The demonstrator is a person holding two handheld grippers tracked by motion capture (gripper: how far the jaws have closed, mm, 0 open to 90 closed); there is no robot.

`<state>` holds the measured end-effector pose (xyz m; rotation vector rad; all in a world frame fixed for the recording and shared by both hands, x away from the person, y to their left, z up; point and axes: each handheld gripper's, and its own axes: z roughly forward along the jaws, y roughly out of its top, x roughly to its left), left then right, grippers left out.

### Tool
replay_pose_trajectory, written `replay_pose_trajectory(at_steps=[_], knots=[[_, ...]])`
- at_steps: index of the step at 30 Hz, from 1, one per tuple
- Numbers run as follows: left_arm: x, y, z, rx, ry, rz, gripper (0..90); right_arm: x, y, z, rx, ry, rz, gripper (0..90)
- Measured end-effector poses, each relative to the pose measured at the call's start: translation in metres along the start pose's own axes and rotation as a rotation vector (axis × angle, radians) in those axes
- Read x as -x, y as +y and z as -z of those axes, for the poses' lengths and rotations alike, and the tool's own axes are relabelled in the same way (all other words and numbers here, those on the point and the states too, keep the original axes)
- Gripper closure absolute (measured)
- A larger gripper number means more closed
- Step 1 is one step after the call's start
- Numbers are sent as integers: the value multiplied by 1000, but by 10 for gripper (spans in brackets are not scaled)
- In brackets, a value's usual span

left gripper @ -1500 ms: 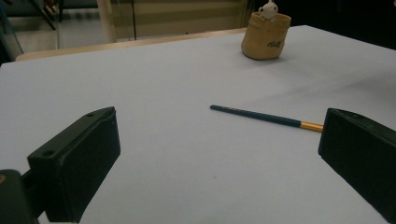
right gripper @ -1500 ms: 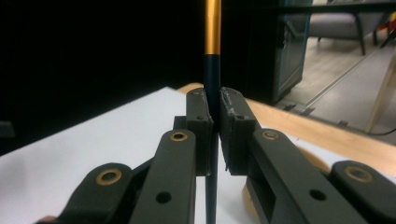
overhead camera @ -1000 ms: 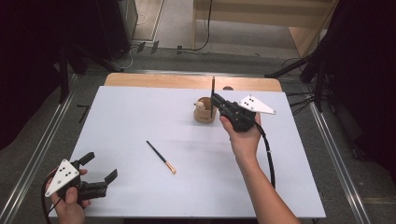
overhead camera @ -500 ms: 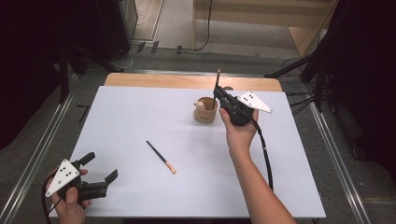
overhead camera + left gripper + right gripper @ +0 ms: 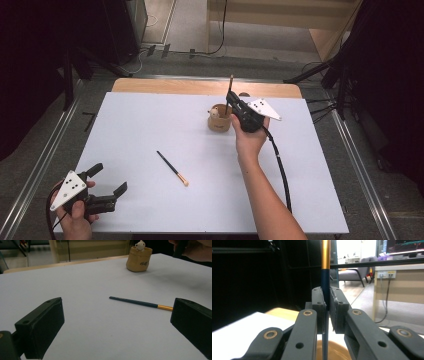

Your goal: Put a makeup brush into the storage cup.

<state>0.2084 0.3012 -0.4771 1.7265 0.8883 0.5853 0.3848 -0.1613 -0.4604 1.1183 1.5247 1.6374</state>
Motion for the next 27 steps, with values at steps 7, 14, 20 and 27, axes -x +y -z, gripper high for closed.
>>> replay_pose_trajectory(at_steps=[7, 14, 20, 27], knots=[[-1, -1, 0, 0, -1, 0, 0, 0, -13, -8, -44, -15, 34, 845], [0, -1, 0, 2, -1, -1, 0, 2, -19, -8, -93, -20, 47, 845], [0, -1, 0, -3, 0, -4, 0, 5, -22, -5, -126, -19, 36, 844], [0, -1, 0, -5, 3, -3, 0, 6, -18, 0, -145, 24, -14, 751]])
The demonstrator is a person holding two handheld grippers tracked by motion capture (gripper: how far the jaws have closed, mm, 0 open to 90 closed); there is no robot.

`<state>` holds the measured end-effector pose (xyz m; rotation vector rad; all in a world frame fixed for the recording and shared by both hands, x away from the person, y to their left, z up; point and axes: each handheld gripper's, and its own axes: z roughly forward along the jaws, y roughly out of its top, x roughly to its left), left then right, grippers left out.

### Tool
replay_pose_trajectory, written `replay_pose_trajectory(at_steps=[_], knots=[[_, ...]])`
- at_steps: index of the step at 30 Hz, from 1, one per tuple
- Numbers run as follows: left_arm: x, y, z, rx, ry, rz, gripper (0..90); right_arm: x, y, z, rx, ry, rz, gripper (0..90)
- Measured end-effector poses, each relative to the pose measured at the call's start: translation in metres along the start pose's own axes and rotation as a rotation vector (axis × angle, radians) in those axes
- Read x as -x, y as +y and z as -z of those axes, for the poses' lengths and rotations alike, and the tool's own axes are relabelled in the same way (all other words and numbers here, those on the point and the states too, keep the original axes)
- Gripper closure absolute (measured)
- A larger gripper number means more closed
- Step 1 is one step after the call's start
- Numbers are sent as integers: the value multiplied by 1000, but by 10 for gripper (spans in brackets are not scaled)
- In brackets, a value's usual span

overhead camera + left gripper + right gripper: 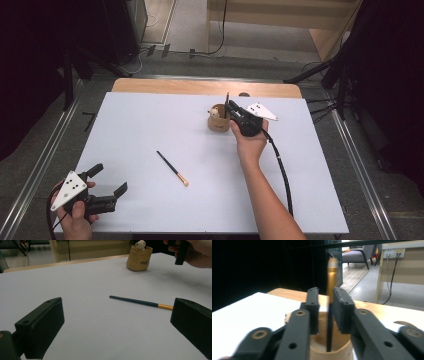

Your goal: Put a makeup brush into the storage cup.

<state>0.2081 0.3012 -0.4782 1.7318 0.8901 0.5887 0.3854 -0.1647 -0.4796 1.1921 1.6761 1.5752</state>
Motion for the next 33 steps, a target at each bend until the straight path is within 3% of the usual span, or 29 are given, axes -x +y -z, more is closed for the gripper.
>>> replay_pose_trajectory(at_steps=[6, 10, 17, 19, 21, 27, 31, 33], knots=[[0, 0, 0, 1, 2, -3, 0, -1, 0, 11, -8, 24, -31, 641], [0, 0, 0, 1, 4, -1, 0, 0, 1, 22, -31, 49, -82, 550], [1, 0, -1, -1, 3, 4, 0, 2, 0, 47, -40, 2, -47, 416], [0, 0, 0, 2, -1, 10, 0, 2, -2, 55, -59, -18, -88, 371], [1, 0, 0, 1, 1, 6, 0, 4, -3, 63, -77, 0, -112, 339], [0, -1, -1, -5, 3, 5, 0, 9, -8, 87, -72, -24, -69, 266], [0, -1, -2, -8, 4, 2, 0, 12, -10, 104, -74, 6, -52, 222], [0, -1, -2, -9, 6, 0, 0, 12, -12, 111, -89, 9, -52, 158]])
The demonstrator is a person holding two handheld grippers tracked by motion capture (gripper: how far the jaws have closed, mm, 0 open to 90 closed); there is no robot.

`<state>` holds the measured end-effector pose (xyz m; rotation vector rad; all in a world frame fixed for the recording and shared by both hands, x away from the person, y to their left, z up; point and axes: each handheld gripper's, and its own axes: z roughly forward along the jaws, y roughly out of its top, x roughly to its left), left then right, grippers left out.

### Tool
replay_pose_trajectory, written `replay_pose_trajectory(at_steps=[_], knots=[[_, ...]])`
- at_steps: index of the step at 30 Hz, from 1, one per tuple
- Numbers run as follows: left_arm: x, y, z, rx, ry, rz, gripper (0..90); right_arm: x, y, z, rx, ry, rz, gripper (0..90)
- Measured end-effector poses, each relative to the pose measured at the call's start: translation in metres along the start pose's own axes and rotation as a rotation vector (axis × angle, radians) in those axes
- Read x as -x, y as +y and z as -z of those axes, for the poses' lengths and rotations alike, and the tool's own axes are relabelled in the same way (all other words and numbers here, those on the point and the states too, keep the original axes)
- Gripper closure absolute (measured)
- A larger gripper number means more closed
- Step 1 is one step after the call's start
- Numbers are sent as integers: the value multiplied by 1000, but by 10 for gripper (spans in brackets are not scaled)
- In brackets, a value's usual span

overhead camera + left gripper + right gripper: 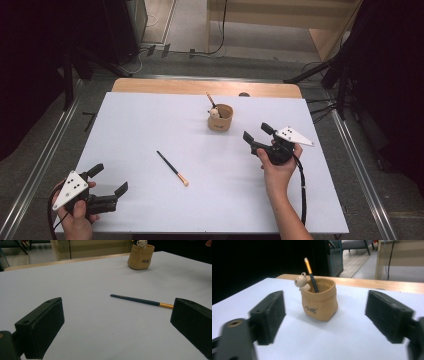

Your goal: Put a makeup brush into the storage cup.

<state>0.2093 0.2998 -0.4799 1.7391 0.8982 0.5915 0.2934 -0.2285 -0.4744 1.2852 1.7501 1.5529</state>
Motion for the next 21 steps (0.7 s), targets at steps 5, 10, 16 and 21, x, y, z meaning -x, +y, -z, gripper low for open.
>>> replay_pose_trajectory(at_steps=[5, 10, 16, 21], knots=[[1, 0, 0, -1, 1, -1, 0, 1, -4, 15, -13, 39, -14, 45], [0, 0, 0, -2, 4, 2, 0, 1, -9, 29, -31, 45, 5, 0], [0, 0, -1, -5, 5, -1, 0, -1, -18, 44, -41, -8, 54, 0], [1, 0, -1, -7, 5, -1, 0, 2, -26, 54, -57, -32, 47, 0]])
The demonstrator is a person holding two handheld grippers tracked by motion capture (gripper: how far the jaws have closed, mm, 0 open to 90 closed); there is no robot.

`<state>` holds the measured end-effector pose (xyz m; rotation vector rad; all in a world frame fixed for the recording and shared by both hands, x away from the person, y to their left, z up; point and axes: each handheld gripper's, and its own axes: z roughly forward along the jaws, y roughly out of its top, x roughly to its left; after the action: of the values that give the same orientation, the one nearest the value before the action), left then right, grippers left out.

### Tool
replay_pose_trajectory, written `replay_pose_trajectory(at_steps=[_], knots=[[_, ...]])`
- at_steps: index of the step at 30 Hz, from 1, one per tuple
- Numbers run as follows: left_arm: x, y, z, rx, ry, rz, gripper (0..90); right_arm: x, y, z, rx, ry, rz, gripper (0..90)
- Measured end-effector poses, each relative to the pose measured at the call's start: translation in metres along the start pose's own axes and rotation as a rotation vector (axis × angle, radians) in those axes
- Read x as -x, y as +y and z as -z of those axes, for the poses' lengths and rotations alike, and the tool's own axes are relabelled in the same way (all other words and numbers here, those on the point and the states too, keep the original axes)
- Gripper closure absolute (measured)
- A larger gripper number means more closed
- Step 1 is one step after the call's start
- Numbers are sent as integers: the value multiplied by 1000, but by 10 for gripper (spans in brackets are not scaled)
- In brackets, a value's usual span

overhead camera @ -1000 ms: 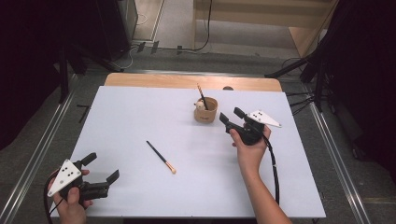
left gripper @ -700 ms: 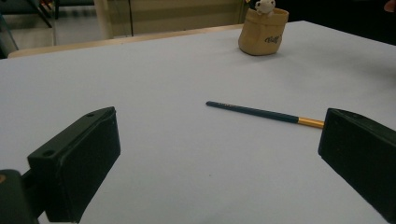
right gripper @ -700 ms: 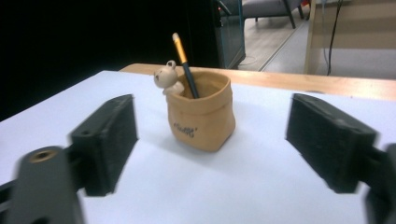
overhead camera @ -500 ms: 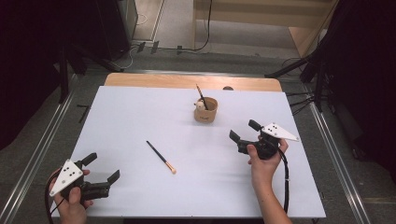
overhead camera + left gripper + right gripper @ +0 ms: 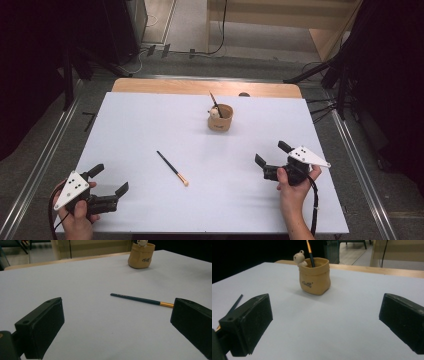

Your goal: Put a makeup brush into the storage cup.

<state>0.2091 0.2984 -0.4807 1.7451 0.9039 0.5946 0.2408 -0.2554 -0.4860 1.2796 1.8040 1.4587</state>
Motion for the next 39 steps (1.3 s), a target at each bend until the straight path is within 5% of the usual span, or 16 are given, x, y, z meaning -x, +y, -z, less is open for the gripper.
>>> replay_pose_trajectory(at_steps=[23, 39], knots=[[-1, 0, 2, 3, 4, -1, 0, 14, -17, 61, 30, -38, 12, 0], [0, 0, 3, 2, 4, -4, 0, 27, -33, 97, 39, -107, 13, 0]])
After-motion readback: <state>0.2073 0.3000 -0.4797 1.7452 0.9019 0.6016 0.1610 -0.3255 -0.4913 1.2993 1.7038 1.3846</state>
